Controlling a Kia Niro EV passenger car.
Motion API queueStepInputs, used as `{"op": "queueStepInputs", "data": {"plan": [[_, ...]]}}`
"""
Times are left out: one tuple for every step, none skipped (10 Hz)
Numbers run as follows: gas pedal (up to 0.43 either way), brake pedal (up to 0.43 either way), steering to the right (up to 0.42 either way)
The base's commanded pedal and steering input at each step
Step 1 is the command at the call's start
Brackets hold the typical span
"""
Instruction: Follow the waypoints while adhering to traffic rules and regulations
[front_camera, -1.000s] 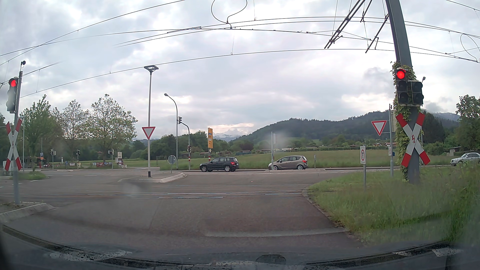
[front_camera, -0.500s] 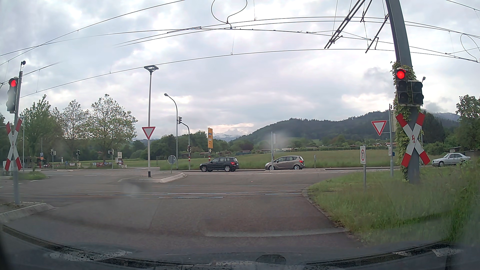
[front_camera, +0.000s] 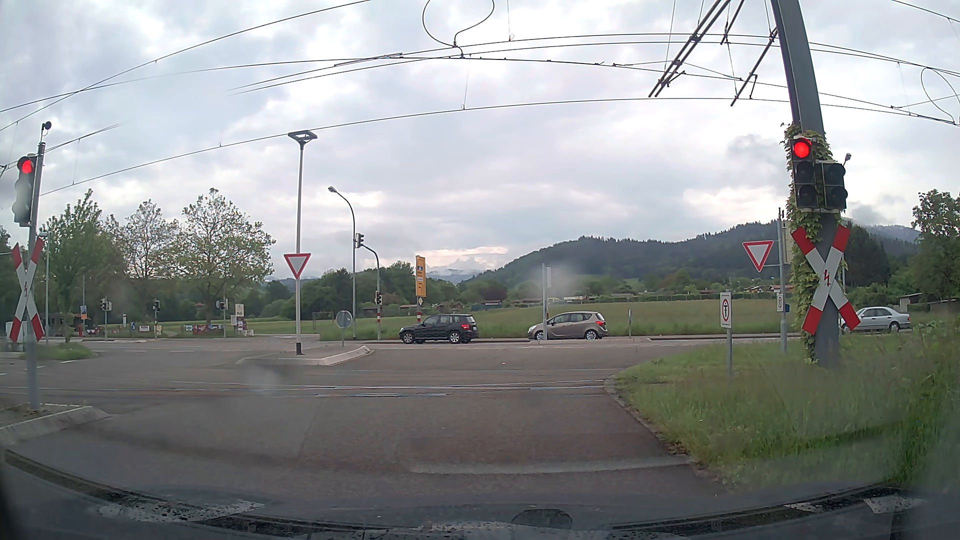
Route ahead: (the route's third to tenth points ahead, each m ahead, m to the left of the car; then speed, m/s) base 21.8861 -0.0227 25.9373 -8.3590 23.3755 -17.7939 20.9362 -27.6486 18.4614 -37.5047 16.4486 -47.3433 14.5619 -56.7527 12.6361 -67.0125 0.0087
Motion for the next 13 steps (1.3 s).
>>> {"op": "queueStepInputs", "data": {"plan": [[0.000,0.262,-0.058],[0.000,0.262,-0.058],[0.000,0.262,-0.058],[0.000,0.268,-0.058],[0.000,0.262,-0.058],[0.000,0.262,-0.058],[0.000,0.262,-0.058],[0.000,0.262,-0.058],[0.000,0.262,-0.058],[0.000,0.262,-0.058],[0.000,0.262,-0.058],[0.000,0.262,-0.058],[0.000,0.262,-0.058]]}}
